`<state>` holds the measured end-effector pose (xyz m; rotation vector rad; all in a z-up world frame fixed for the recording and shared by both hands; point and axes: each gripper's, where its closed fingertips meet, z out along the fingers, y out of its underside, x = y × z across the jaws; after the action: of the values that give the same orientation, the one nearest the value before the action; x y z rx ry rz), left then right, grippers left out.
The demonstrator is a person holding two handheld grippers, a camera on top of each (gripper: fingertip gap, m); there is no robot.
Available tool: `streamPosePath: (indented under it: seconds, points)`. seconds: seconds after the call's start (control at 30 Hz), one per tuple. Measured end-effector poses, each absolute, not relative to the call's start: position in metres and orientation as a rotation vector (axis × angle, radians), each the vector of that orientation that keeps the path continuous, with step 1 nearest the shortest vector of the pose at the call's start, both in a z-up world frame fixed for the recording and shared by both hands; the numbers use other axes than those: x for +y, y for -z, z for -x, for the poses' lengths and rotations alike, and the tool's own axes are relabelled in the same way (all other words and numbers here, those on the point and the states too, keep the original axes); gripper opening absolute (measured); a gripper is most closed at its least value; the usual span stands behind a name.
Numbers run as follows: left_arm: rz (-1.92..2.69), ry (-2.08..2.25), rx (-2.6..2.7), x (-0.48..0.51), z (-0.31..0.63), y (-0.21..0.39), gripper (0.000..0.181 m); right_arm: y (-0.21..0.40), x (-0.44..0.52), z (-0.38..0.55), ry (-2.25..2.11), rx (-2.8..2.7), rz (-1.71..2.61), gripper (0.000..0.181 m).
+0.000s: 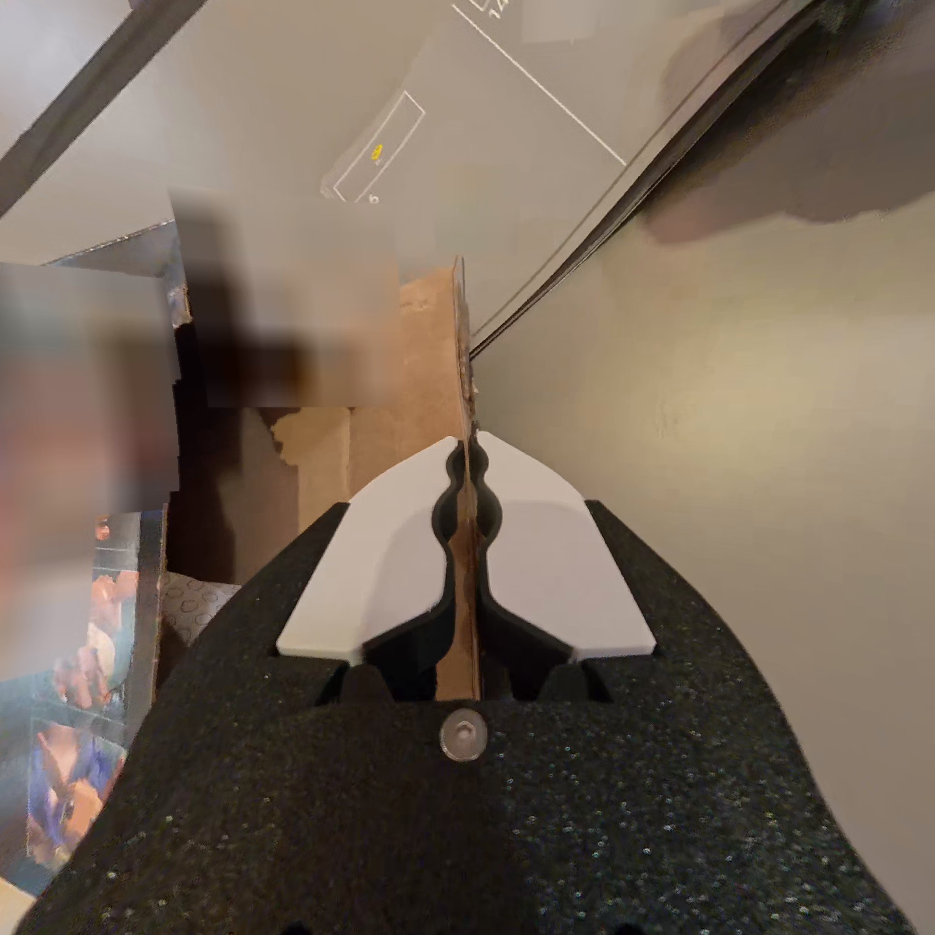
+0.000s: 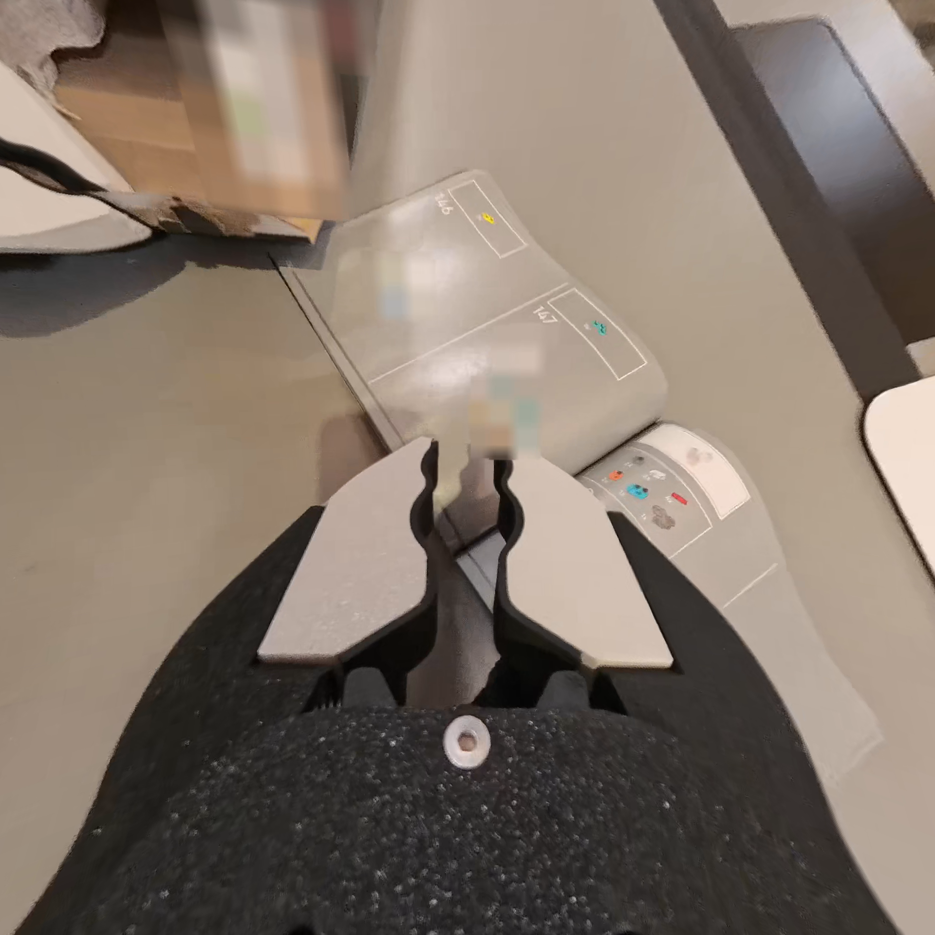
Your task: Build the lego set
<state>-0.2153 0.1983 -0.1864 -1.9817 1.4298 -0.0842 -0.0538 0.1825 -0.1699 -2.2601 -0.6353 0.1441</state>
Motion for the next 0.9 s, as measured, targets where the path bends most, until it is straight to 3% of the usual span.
streamPosePath:
  seconds: [0.2,0.43,0.7,0.9]
  points:
    - [1.998,0.093,1.471,0.197,0.209,0.199,0.004,0.192,0.189,0.057,-0.147,-0.648,2.303,0.019]
    - [1.894,0.245,1.417,0.190,0.197,0.175,0.029,0.162,0.186,0.053,-0.165,-0.600,2.155,0.020]
    - [1.487,0.952,1.149,0.146,0.123,0.095,0.031,0.129,0.121,0.030,-0.262,-0.433,1.994,0.020]
    - [1.275,1.554,0.909,0.103,0.060,0.051,0.021,0.138,0.063,0.036,-0.251,-0.408,1.925,0.017]
